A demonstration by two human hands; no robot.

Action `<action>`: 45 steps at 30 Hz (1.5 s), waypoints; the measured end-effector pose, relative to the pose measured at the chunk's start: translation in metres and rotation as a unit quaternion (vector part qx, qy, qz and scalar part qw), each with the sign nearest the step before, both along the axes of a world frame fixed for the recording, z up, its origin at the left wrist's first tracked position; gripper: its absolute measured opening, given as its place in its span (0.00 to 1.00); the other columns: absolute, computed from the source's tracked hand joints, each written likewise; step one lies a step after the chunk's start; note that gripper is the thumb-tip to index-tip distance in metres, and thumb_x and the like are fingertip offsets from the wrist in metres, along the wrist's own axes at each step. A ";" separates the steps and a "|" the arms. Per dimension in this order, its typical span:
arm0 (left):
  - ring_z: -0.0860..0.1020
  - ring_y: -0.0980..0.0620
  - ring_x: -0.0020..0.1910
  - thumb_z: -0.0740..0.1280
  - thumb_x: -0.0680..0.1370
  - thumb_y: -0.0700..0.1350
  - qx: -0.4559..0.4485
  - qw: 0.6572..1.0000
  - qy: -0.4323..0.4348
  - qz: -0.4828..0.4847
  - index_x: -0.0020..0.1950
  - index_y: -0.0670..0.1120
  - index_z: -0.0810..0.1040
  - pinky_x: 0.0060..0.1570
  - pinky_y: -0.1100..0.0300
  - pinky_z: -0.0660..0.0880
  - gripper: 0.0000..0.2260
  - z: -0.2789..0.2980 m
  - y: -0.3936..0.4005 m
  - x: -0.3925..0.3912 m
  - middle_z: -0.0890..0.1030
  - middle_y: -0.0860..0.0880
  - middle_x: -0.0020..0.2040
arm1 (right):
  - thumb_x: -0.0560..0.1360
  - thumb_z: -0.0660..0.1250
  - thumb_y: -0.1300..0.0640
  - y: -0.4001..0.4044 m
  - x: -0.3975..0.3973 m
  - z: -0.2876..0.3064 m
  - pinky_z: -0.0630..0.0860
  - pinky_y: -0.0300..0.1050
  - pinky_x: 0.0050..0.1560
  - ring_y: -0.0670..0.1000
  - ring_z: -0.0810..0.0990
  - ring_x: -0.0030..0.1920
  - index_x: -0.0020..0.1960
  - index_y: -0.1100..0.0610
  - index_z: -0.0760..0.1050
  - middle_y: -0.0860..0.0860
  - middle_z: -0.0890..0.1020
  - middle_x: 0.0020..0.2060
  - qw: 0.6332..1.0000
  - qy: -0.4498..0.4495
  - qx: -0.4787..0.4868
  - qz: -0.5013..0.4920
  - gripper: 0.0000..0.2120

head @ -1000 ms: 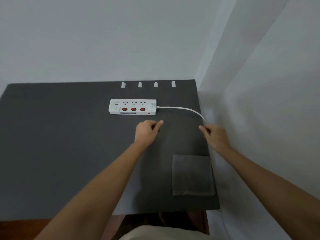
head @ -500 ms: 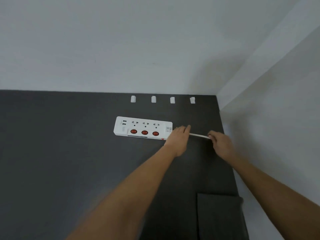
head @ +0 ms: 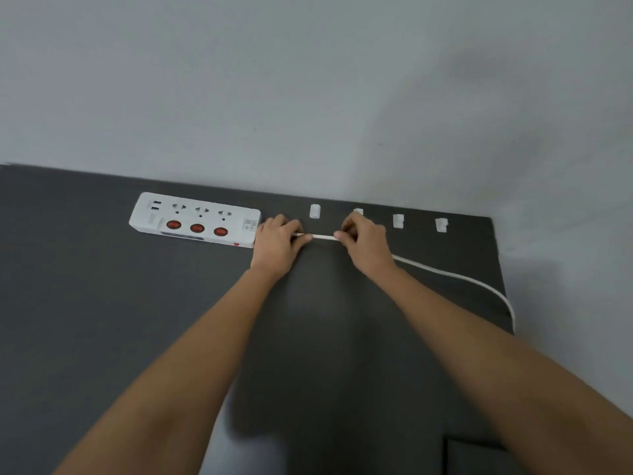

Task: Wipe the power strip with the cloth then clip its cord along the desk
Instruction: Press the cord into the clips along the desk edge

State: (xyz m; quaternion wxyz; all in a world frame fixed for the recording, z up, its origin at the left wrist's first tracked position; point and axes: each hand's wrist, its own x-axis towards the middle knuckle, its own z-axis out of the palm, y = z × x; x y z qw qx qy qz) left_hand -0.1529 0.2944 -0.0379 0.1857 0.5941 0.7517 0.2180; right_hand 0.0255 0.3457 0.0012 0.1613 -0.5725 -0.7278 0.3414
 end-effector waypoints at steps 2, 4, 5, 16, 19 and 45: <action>0.75 0.40 0.48 0.70 0.75 0.52 -0.002 1.000 -0.018 0.015 0.46 0.43 0.81 0.54 0.50 0.67 0.12 0.002 0.011 -0.009 0.78 0.41 0.45 | 0.72 0.70 0.58 0.014 -0.016 -0.003 0.70 0.39 0.46 0.53 0.80 0.42 0.45 0.58 0.76 0.54 0.83 0.40 1.000 -0.002 0.014 -0.009 0.05; 0.75 0.40 0.49 0.71 0.75 0.52 0.000 0.999 -0.032 0.021 0.47 0.43 0.80 0.54 0.51 0.67 0.12 0.003 0.021 -0.013 0.78 0.41 0.46 | 0.72 0.69 0.60 0.028 -0.029 -0.008 0.72 0.40 0.50 0.55 0.81 0.46 0.49 0.60 0.79 0.57 0.84 0.45 0.999 -0.025 0.037 0.007 0.07; 0.75 0.41 0.49 0.71 0.75 0.51 0.003 0.999 -0.039 0.024 0.47 0.43 0.80 0.53 0.52 0.66 0.12 0.002 0.024 -0.014 0.79 0.42 0.46 | 0.73 0.69 0.60 0.034 -0.036 -0.009 0.73 0.42 0.51 0.56 0.81 0.48 0.50 0.60 0.79 0.58 0.84 0.46 0.998 -0.044 0.047 0.025 0.08; 0.75 0.42 0.47 0.70 0.75 0.51 0.033 0.997 -0.044 0.046 0.45 0.42 0.79 0.52 0.52 0.66 0.12 -0.006 0.038 -0.017 0.79 0.42 0.45 | 0.76 0.63 0.57 0.067 -0.062 -0.016 0.73 0.53 0.44 0.60 0.77 0.45 0.44 0.65 0.81 0.61 0.79 0.41 0.964 -0.154 0.101 0.194 0.12; 0.75 0.41 0.48 0.70 0.75 0.50 0.037 0.997 -0.041 0.061 0.45 0.41 0.79 0.51 0.51 0.65 0.11 -0.009 0.044 -0.018 0.80 0.42 0.46 | 0.76 0.63 0.56 0.073 -0.066 -0.015 0.73 0.53 0.42 0.60 0.77 0.42 0.42 0.66 0.80 0.62 0.80 0.39 0.958 -0.167 0.098 0.210 0.14; 0.78 0.42 0.50 0.70 0.74 0.47 0.057 0.994 -0.068 -0.058 0.47 0.46 0.85 0.51 0.49 0.68 0.07 -0.008 0.082 0.044 0.83 0.45 0.47 | 0.76 0.62 0.56 0.083 0.015 -0.021 0.75 0.54 0.43 0.62 0.78 0.44 0.42 0.63 0.80 0.62 0.81 0.41 0.974 -0.139 0.115 0.137 0.12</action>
